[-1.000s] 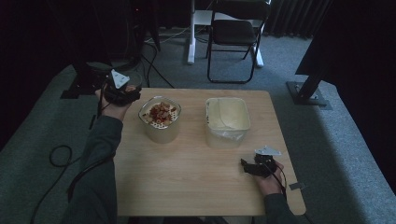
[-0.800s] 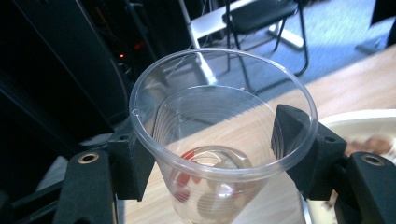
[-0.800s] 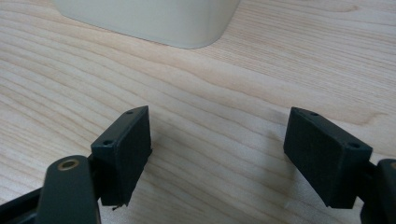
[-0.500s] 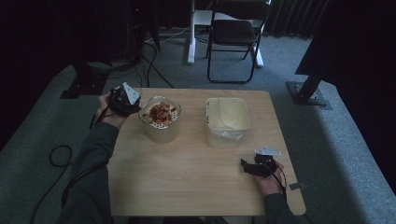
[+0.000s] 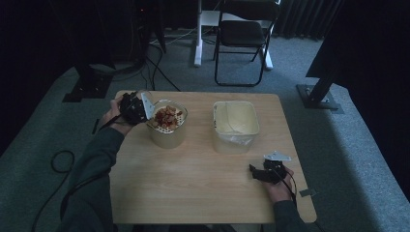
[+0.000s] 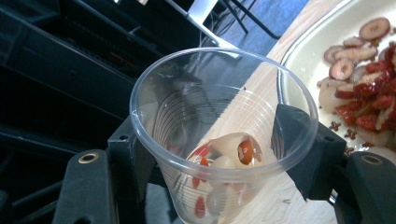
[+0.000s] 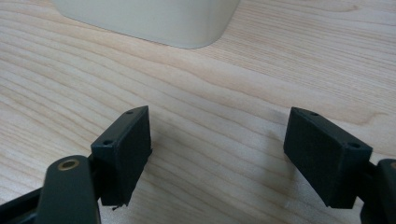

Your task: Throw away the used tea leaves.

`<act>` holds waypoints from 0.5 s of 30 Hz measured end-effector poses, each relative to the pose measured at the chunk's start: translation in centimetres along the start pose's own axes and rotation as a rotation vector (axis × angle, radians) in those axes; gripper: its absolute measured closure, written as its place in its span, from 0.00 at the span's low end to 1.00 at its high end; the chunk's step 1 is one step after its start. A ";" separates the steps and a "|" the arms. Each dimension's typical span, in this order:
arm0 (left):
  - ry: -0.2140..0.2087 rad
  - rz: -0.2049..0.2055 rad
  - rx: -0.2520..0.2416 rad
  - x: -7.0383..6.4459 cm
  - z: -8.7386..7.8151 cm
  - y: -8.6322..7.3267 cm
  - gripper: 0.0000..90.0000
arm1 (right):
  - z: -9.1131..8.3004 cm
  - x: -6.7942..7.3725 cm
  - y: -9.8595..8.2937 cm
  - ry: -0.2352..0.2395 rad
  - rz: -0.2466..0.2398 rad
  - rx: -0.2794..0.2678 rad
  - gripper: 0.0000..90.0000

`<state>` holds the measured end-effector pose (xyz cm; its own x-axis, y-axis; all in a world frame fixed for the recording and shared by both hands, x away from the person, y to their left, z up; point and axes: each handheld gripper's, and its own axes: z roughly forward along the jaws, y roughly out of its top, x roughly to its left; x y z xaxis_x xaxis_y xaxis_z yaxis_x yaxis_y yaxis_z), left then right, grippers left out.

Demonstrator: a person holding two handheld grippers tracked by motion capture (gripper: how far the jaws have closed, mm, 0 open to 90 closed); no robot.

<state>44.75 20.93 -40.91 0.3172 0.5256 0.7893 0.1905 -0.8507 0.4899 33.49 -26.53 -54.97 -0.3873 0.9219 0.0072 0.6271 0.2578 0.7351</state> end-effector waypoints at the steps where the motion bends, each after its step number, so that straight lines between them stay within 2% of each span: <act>1: 0.004 0.017 0.001 -0.1 0.0 0.1 0.37 | 0.0 0.0 0.0 0.000 0.000 0.000 0.25; 9: 0.042 0.150 -0.010 -0.4 -0.4 0.7 0.38 | 0.0 0.0 0.0 0.000 0.001 0.000 0.25; 15: 0.051 0.186 -0.017 -0.4 -0.6 1.1 0.38 | 0.0 0.0 0.0 0.000 0.001 0.000 0.25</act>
<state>44.29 19.83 -40.44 0.2980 0.3597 0.8842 0.1170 -0.9331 0.3402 33.49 -26.52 -54.97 -0.3865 0.9223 0.0082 0.6275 0.2564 0.7351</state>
